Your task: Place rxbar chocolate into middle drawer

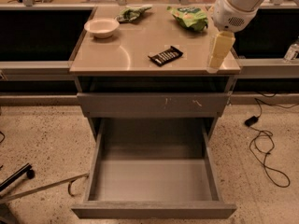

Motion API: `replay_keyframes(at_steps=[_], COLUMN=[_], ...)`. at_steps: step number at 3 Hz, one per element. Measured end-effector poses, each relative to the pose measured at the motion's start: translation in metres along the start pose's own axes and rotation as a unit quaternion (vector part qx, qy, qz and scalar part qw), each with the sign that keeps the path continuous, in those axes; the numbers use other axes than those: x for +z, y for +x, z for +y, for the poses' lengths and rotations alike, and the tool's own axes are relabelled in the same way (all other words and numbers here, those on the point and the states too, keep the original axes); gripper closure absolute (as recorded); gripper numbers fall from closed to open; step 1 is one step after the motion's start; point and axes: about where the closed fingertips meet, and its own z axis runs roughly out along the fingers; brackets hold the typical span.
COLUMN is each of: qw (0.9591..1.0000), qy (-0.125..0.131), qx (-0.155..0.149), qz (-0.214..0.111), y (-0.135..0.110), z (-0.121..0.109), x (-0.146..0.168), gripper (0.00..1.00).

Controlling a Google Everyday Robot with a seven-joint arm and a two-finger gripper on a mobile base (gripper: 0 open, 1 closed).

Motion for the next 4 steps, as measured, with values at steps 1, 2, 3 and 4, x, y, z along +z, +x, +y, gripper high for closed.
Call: replay_keyframes(at_steps=[1, 2, 3, 4], qw=[0.9999, 0.9988, 0.9959, 0.9936], qy=[0.005, 0.001, 0.007, 0.02], qx=[-0.01, -0.041, -0.076, -0.094], qz=[-0.005, -0.026, -0.048, -0.059], y=[-0.003, -0.021, -0.048, -0.067], z=[-0.01, -0.037, -0.073, -0.101], x=[0.008, 0.035, 0.064, 0.078], gripper=[0.0, 0.0, 0.0, 0.0])
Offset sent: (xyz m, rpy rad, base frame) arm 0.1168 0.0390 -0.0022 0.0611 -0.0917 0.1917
